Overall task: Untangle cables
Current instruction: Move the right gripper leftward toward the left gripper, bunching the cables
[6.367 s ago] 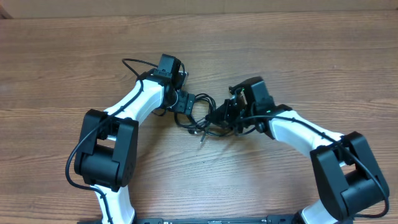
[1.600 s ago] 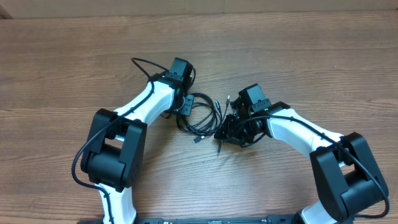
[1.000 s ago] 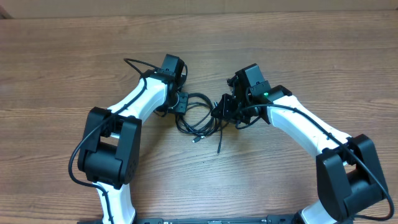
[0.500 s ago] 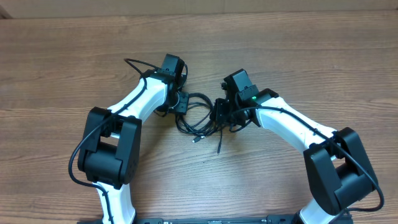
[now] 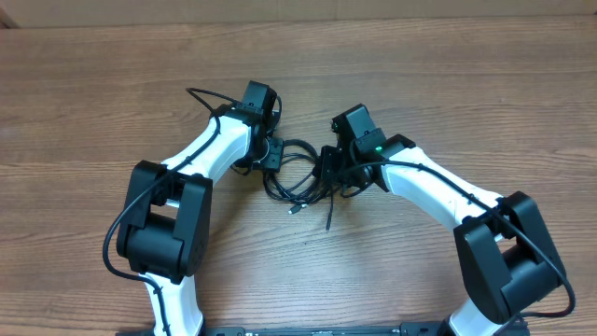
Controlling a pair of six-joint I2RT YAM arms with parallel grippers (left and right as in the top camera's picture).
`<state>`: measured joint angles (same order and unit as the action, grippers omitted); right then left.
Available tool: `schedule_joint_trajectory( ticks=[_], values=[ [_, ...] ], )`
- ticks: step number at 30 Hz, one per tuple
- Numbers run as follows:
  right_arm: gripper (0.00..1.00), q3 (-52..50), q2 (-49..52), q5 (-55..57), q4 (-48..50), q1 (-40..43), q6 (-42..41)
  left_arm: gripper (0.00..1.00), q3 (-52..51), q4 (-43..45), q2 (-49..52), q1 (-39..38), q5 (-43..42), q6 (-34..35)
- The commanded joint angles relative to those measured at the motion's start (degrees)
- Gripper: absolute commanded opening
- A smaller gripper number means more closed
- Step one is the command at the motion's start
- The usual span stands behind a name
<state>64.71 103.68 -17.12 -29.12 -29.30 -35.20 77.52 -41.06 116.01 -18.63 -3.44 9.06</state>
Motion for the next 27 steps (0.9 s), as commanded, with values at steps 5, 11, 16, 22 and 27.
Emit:
schedule_joint_trajectory(
  ticks=[5, 11, 16, 22, 27],
  values=[
    [0.19, -0.76, 0.02, 3.85, 0.26, -2.23, -1.03, 0.53, 1.07, 0.15, 0.98, 0.24, -0.66, 0.79],
    [0.19, -0.85, 0.02, 4.76, 0.13, -2.62, -1.05, 0.53, 1.07, 0.15, 0.98, 0.24, -0.66, 0.79],
    [0.19, -1.44, 0.02, 6.97, -0.48, -2.62, -2.75, 0.53, 1.07, 0.15, 0.98, 0.24, -0.66, 0.79],
    [0.19, -2.84, 0.02, 7.02, 0.96, -2.62, -4.04, 0.54, 1.07, 0.15, 0.98, 0.24, -0.66, 0.79],
    [0.19, -3.50, 0.02, 6.99, 2.01, -2.62, -4.04, 0.54, 1.07, 0.15, 0.98, 0.24, -0.66, 0.79]
  ],
)
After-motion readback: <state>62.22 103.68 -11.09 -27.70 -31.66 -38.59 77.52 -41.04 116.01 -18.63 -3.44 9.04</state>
